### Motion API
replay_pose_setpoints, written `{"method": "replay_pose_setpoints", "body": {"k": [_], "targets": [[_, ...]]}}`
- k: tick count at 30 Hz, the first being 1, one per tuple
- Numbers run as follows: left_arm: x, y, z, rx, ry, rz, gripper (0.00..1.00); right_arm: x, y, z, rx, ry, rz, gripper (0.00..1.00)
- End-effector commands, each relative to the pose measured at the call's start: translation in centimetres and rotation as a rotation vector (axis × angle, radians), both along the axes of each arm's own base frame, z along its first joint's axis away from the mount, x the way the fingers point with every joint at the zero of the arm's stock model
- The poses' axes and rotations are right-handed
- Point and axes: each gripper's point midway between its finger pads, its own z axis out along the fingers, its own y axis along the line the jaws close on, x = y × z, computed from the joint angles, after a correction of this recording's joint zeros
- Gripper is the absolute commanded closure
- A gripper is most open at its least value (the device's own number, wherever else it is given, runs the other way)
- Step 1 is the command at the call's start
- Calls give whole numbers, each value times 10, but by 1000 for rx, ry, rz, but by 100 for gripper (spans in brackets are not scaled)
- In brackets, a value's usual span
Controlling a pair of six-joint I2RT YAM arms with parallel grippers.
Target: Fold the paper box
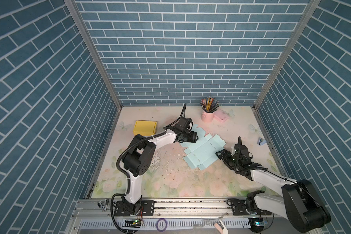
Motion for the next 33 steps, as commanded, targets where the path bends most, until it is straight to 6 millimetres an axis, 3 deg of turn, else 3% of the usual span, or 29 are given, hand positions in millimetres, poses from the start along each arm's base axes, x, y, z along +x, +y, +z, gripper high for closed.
{"method": "replay_pose_setpoints", "body": {"k": [1, 5, 8, 12, 15, 19, 25, 28, 33], "targets": [[8, 15, -17, 42, 55, -25, 39, 1, 3, -10, 13, 48, -1, 21], [7, 17, -24, 48, 101, -5, 39, 9, 8, -11, 25, 39, 8, 21], [-2, 20, -40, 7, 185, 51, 39, 16, 11, -10, 36, 22, 13, 21], [-30, 24, -54, -11, 239, 97, 39, 26, 15, -7, 45, -8, 25, 23], [-54, 27, -53, -34, 251, 132, 39, 29, 18, -8, 34, -11, 52, 32], [-86, 25, -50, -54, 249, 166, 39, 25, 18, -14, -7, 5, 94, 39], [-130, 4, -53, -108, 268, 179, 39, 18, 8, -16, -69, 9, 96, 48], [-145, 3, -54, -128, 265, 204, 40, 12, 0, -16, -119, 20, 98, 51], [-155, 12, -56, -146, 258, 227, 40, -5, -15, -16, -202, 48, 98, 51]]}}
